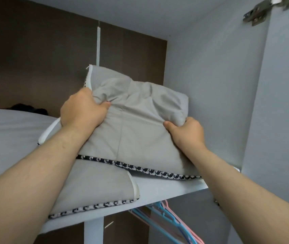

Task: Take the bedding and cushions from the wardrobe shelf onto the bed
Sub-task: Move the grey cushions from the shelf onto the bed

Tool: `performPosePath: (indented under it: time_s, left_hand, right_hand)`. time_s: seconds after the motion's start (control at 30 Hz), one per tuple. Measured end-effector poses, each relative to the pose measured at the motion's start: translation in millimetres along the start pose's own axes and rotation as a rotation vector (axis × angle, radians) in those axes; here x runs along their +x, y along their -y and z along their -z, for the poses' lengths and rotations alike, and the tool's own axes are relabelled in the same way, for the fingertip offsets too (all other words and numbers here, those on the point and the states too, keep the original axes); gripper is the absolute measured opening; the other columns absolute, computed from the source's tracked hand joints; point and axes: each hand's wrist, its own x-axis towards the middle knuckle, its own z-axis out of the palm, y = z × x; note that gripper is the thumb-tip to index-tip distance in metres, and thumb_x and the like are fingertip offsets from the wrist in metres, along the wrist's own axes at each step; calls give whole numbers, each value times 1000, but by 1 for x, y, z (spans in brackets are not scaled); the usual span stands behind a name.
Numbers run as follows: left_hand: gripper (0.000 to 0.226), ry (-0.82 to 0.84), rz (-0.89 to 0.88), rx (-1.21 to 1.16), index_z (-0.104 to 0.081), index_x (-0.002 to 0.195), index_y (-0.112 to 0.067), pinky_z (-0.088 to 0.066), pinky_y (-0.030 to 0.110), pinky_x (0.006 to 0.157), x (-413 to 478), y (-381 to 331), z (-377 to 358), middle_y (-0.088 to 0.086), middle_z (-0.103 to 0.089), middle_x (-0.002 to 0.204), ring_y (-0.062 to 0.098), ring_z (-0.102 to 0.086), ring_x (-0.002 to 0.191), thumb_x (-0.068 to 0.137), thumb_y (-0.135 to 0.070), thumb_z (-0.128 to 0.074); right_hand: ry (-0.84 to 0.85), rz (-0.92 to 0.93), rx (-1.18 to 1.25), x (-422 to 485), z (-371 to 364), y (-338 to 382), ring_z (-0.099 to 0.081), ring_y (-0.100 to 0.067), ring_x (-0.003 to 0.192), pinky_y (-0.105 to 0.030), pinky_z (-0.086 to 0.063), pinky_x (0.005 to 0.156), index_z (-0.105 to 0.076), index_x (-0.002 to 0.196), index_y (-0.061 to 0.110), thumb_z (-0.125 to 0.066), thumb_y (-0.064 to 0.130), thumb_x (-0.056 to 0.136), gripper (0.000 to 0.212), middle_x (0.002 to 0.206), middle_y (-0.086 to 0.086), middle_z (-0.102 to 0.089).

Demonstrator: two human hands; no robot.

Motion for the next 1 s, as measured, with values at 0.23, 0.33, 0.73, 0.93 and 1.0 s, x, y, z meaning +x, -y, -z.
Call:
performPosePath:
  time_s: [0.23,0.33,0.73,0.93,1.0]
  left_hand:
    - [43,-176,-16,-288,-46,77,-17,-32,35,62,-53,-41,71,-6,-43,68,24,-42,69,72,-56,-64]
    - [40,-273,-14,-428,-44,78,-24,-35,34,59,-103,-57,98,-8,-45,73,21,-44,69,72,-57,-65]
    - [51,-33,296,-1041,-63,109,-34,-54,16,67,-286,-147,111,-12,-69,97,4,-65,82,76,-73,-57]
    - [24,-103,108,-1219,-50,94,-58,-44,13,73,-369,-310,204,-34,-59,91,-12,-54,81,76,-65,-64]
    - [27,-78,28,-1286,-50,82,-42,-42,21,59,-398,-356,233,-24,-53,77,3,-52,68,76,-61,-67]
  right_hand:
    - [-131,101,79,-52,116,30,-59,-21,68,-34,-44,58,-52,71,23,-64,62,62,42,68,7,-60]
    - [-146,147,71,-87,177,34,-58,-20,65,-39,-49,61,-49,70,22,-62,62,64,42,66,7,-59]
    - [-422,351,-225,-251,458,12,-52,-10,57,-34,-46,53,-45,68,25,-63,60,69,39,58,11,-54]
    - [-638,263,-391,-306,601,-3,-53,-4,69,-20,-38,52,-41,66,32,-69,61,65,40,60,16,-54]
    - [-696,185,-431,-328,644,-8,-54,1,71,-19,-36,54,-43,69,33,-69,64,62,41,69,18,-58]
